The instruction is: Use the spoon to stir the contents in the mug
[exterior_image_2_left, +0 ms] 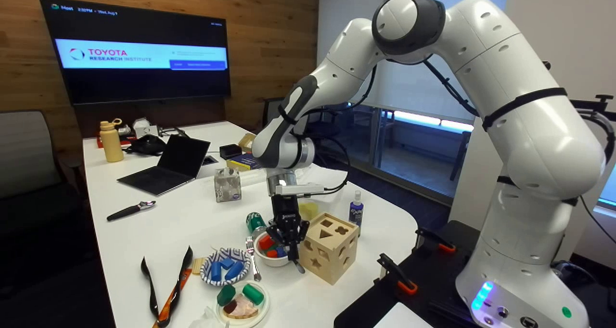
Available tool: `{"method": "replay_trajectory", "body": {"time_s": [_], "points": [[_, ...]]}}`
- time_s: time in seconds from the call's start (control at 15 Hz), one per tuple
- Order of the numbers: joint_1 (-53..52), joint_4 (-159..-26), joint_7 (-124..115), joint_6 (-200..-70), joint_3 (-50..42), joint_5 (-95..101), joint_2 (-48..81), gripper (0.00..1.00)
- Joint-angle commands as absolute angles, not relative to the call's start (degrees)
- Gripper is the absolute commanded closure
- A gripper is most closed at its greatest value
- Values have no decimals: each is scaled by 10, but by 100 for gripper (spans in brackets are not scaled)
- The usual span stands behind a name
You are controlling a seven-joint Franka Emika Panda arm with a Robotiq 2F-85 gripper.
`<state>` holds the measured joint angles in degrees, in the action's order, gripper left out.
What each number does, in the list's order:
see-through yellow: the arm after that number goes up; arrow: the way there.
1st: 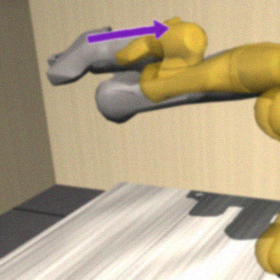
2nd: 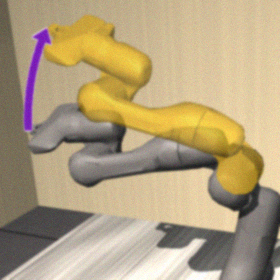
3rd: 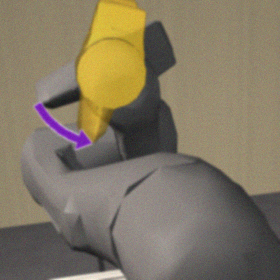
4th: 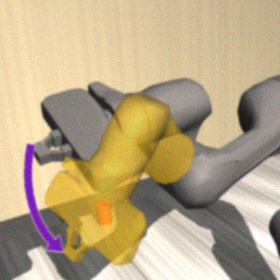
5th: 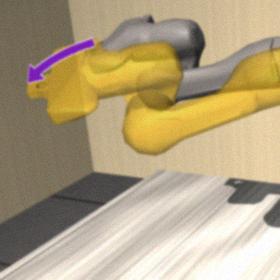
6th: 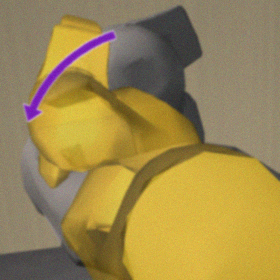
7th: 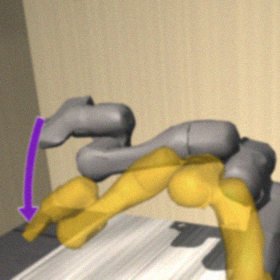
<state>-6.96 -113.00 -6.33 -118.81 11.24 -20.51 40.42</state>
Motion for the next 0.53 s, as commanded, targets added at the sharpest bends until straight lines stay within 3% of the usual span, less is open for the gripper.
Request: {"method": "replay_trajectory", "body": {"time_s": [0.0, 0.47], "points": [[-49, -1051, -13, -1107, 103, -194, 470, 97], [-55, -880, 2, -988, 89, -163, 598, 97]]}}
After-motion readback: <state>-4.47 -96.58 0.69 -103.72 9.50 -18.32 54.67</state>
